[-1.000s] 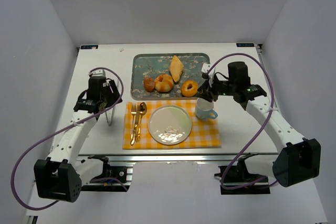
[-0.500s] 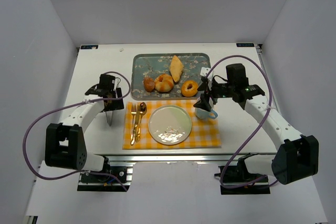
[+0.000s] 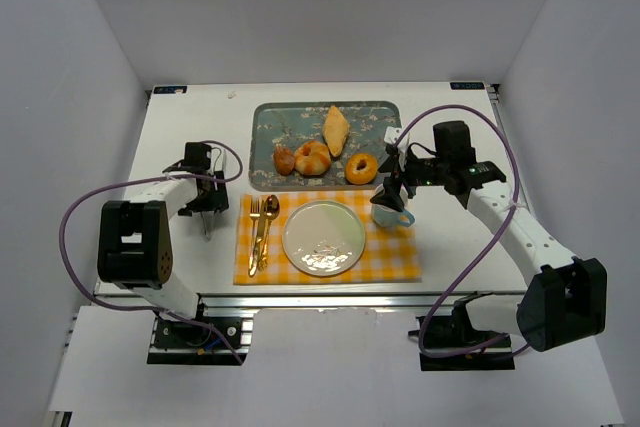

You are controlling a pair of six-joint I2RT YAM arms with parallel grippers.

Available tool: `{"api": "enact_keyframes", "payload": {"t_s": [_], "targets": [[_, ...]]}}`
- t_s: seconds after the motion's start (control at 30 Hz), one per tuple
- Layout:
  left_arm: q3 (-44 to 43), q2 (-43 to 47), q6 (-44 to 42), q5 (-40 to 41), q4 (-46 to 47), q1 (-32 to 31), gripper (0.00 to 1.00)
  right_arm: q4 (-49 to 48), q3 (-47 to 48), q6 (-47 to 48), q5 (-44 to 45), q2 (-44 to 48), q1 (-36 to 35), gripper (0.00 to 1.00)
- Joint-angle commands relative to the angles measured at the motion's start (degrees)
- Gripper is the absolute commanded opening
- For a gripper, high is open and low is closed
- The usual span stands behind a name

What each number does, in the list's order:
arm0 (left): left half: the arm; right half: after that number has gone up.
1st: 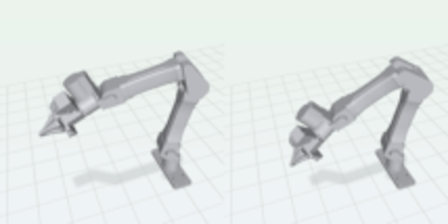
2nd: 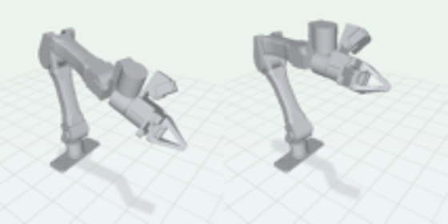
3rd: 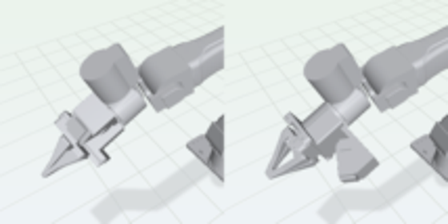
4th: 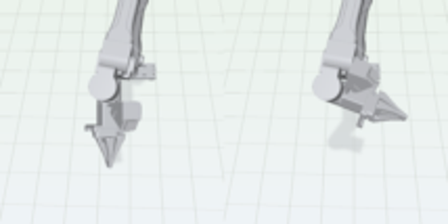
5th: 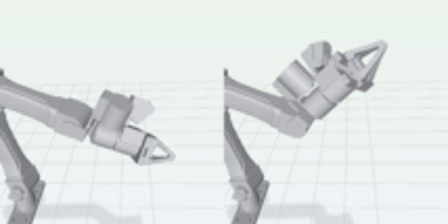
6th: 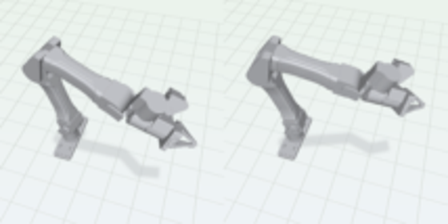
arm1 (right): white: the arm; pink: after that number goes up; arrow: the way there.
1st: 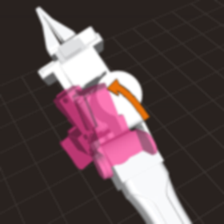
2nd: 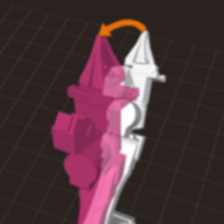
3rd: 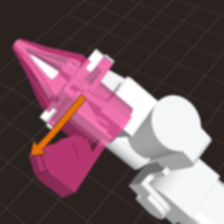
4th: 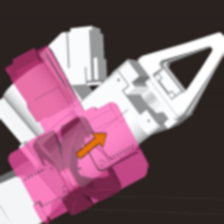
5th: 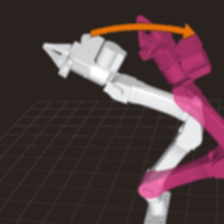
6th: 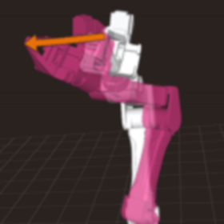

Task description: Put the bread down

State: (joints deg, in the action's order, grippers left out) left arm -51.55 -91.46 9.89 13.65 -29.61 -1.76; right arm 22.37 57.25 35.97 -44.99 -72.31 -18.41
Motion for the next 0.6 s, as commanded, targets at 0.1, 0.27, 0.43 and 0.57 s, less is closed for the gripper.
{"api": "enact_keyframes", "payload": {"t_s": [0.1, 0.27, 0.43, 0.57], "targets": [[-0.8, -2.9, -0.7, -5.1, 7.1, 1.1, 0.82, -1.7, 0.2, -1.1, -0.9, 0.6, 0.5, 0.88], [0.1, -3.7, 0.6, -5.8, 8.9, 1.1, 0.71, -1.5, 0.6, -1.1, -0.5, 0.6, 0.8, 0.88], [1.9, -1.5, 0.8, -6.1, 10.1, 1.2, 0.53, -1.5, 0.6, -1.1, -0.4, 0.5, 1.2, 0.88], [3.4, 1.6, 1.7, -7.2, 10.9, 1.5, 0.37, -1.5, 0.6, -1.2, -0.5, 0.6, 1.4, 0.88]]}}
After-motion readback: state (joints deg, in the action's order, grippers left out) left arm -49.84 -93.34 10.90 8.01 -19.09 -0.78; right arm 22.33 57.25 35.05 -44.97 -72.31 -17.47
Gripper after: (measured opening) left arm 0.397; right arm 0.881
